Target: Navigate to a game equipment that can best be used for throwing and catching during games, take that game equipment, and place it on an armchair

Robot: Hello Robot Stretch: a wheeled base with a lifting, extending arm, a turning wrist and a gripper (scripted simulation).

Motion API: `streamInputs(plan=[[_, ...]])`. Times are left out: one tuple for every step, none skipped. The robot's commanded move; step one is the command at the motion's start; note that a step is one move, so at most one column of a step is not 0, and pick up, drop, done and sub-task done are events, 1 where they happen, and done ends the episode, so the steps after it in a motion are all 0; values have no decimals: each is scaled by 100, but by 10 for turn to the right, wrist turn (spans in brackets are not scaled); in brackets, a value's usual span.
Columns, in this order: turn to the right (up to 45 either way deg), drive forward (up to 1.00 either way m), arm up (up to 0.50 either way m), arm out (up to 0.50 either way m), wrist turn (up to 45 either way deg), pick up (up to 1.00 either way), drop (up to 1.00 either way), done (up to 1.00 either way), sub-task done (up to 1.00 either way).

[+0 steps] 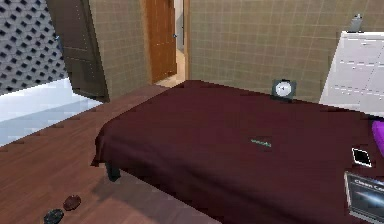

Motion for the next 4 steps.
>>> streamInputs(plan=[[0, 0, 0, 0, -450, 0, 0, 0, 0], [0, 0, 0, 0, -240, 0, 0, 0, 0], [0, 0, 0, -36, 0, 0, 0, 0, 0], [-450, 0, 0, 0, 0, 0, 0, 0, 0]])
